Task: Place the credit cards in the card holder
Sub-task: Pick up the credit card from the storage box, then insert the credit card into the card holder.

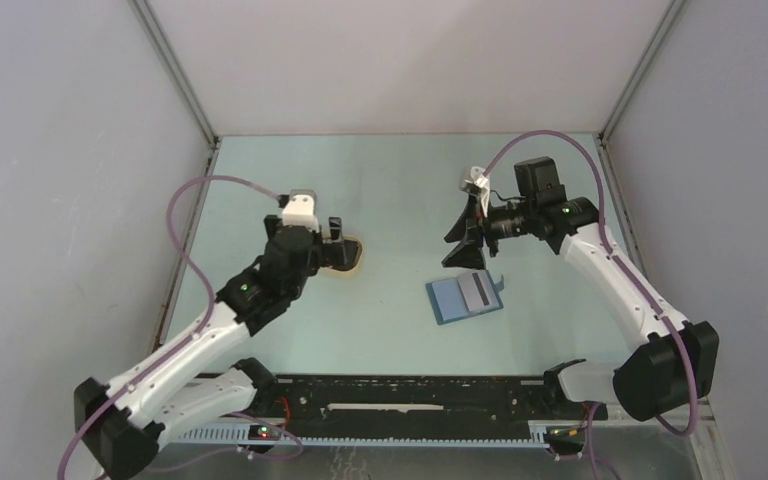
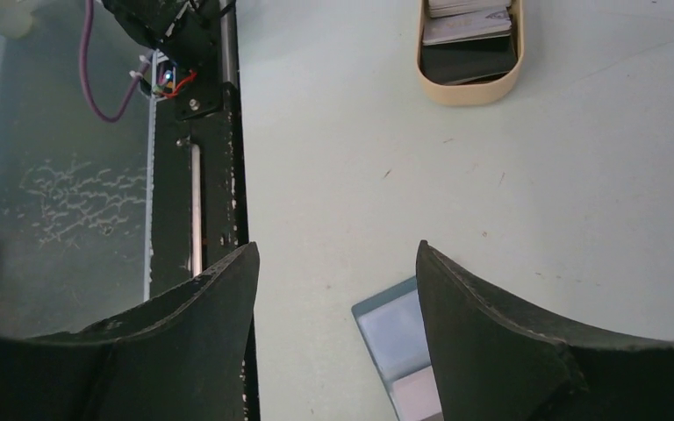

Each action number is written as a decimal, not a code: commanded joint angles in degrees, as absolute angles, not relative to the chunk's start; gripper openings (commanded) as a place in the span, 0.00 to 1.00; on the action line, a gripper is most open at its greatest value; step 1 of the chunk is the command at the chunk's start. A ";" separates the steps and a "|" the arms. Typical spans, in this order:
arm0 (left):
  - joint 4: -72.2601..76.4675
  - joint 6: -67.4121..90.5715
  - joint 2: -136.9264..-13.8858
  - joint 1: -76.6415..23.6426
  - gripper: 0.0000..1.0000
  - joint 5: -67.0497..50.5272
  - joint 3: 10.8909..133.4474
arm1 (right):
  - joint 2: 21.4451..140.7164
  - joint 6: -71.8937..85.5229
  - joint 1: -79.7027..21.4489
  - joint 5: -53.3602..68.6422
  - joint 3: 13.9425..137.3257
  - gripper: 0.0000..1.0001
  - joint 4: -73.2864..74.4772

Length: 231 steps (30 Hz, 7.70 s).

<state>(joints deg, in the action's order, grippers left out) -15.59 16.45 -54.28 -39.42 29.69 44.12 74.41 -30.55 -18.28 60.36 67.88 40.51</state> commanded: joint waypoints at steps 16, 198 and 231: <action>-6.14 18.24 -38.48 -37.40 1.00 37.19 30.59 | 99.19 -2.62 -31.16 55.40 88.24 0.63 29.93; 41.06 27.37 -96.14 -59.94 0.34 6.76 38.40 | 102.89 -30.05 -0.48 50.88 68.56 0.00 53.57; 34.04 38.70 -105.55 -59.43 0.00 5.79 40.09 | 105.26 -29.62 -1.22 50.70 68.55 0.00 53.85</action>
<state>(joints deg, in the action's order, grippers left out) 36.36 36.84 -104.16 -59.61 4.38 39.70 104.40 -30.26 -0.78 50.22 68.66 54.13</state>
